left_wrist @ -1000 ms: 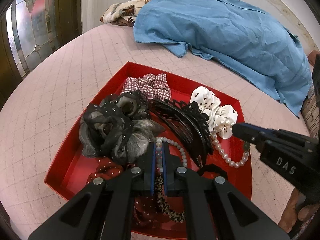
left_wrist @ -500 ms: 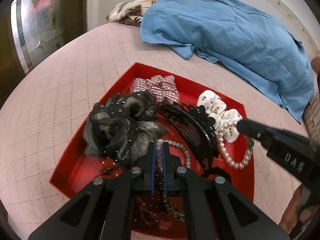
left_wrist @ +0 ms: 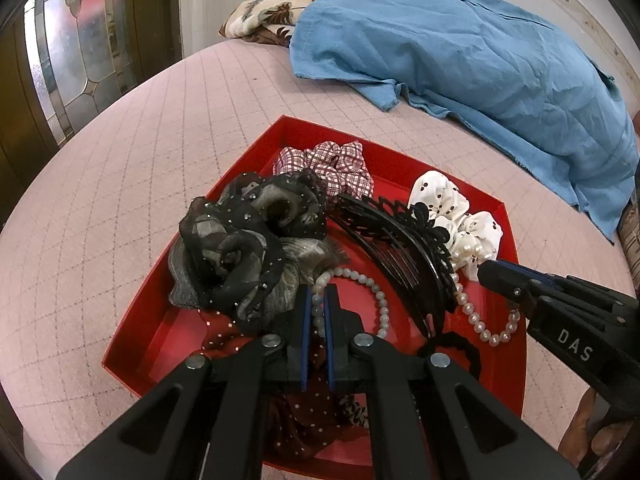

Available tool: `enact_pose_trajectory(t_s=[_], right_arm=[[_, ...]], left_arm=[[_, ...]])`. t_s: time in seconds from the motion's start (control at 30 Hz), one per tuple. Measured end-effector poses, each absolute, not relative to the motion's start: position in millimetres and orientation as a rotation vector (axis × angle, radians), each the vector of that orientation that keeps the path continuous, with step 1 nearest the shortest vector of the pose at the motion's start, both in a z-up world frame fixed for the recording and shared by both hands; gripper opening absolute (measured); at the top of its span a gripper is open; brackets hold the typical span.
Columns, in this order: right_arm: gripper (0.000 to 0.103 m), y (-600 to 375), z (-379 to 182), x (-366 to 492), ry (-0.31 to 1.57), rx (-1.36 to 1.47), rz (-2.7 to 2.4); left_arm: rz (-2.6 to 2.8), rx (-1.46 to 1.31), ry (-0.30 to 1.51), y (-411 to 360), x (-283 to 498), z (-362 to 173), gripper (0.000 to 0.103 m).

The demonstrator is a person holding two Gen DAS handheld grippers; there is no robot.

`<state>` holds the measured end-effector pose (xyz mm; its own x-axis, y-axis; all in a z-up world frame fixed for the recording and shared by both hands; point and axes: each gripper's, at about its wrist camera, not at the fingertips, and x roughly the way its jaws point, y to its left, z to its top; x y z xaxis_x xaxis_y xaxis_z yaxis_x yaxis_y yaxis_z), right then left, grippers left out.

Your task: Organize jewelry

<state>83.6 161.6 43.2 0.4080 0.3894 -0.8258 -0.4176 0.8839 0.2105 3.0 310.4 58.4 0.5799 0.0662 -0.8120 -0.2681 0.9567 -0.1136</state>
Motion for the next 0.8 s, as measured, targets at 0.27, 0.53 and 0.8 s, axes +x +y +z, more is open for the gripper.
enact_pose_trajectory(t_s=[0.27, 0.53, 0.8], right_arm=[[0.038, 148.8, 64.7, 67.5, 0.981, -0.005, 0.502], [0.046, 119.5, 83.9, 32.0, 0.941, 0.01, 0.479], [0.053, 89.6, 81.3, -12.2, 0.951, 0.016, 0.451]], left_arm=[[0.192, -0.201, 0.89, 301.5, -5.0, 67.7, 0.046], [0.235, -0.171, 0.768, 294.2, -35.1, 89.9, 0.061], [0.379, -0.125, 0.57, 288.4, -81.0, 123.3, 0.093]])
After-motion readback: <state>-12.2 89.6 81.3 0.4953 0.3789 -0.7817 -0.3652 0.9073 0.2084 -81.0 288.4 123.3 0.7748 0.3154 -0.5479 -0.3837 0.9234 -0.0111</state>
